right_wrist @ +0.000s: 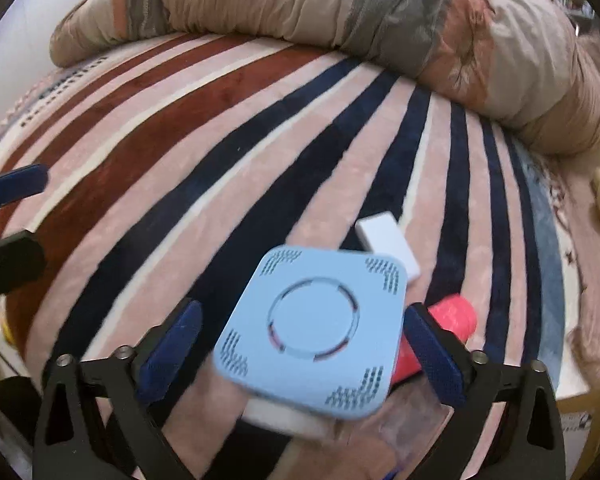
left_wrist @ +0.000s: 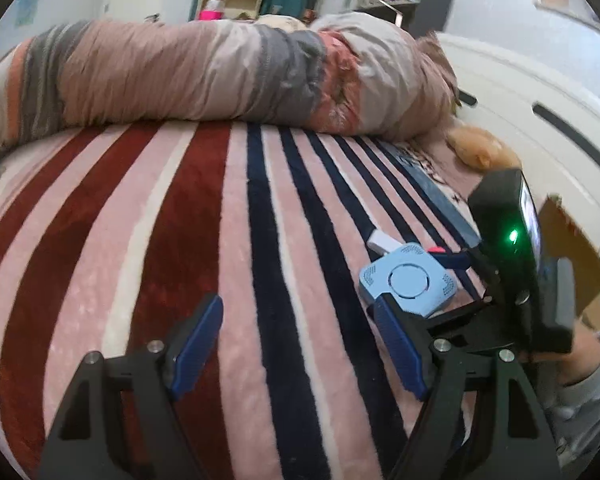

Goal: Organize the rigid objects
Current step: 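Grasp the light blue square device with the right gripper, then carry the blue device into the box and open the right gripper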

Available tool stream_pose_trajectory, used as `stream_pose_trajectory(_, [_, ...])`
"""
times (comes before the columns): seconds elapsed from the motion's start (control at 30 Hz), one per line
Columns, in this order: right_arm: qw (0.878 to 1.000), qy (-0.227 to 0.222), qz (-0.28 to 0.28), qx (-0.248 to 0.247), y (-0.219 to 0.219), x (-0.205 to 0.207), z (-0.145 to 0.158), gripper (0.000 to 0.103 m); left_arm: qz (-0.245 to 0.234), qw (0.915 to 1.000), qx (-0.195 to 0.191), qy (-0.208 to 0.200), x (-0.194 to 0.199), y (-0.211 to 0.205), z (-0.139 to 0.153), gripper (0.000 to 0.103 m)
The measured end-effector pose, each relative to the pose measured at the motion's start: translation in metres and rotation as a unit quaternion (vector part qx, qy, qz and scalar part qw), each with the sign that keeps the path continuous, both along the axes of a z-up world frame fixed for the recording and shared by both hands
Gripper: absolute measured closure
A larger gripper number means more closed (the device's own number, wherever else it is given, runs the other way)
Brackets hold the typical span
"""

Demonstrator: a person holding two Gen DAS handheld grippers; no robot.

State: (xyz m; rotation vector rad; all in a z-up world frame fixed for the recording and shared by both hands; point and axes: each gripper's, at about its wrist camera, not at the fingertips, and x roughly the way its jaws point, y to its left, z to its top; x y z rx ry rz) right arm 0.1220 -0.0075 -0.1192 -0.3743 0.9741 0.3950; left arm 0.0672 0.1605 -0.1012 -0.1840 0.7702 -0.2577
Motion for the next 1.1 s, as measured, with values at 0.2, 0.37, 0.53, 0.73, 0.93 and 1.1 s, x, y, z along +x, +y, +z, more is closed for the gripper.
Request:
stream_pose_trajectory(0.2, [0.999, 0.021, 0.015, 0.027, -0.004, 0.009, 0.003, 0.020, 0.047, 0.9986, -0.014, 0.020, 0.005, 0.028, -0.015, 0.028])
stream_pose_trajectory(0.37, [0.986, 0.067, 0.081, 0.128, 0.009, -0.001, 0.018, 0.020, 0.055, 0.9977, -0.033, 0.018, 0.005, 0.038, -0.016, 0.028])
stream_pose_trajectory(0.53, [0.973, 0.108, 0.156, 0.131, 0.042, -0.018, 0.008, 0.020, 0.058, 0.9973, -0.041, 0.018, 0.006, 0.042, -0.017, 0.028])
stream_pose_trajectory(0.73, [0.981, 0.113, 0.130, 0.091, 0.044, -0.019, -0.001, 0.019, 0.063, 0.9967, -0.044, 0.026, 0.005, 0.047, -0.020, 0.028])
stream_pose_trajectory(0.93, [0.981, 0.134, 0.133, 0.037, 0.051, -0.023, -0.007, 0.017, 0.061, 0.9966, -0.044, 0.034, 0.007, 0.045, -0.023, 0.028])
stream_pose_trajectory(1.1, [0.983, 0.131, 0.128, 0.024, 0.054, -0.024, -0.013, 0.019, 0.049, 0.9970, -0.047, 0.038, 0.007, 0.043, -0.025, 0.028])
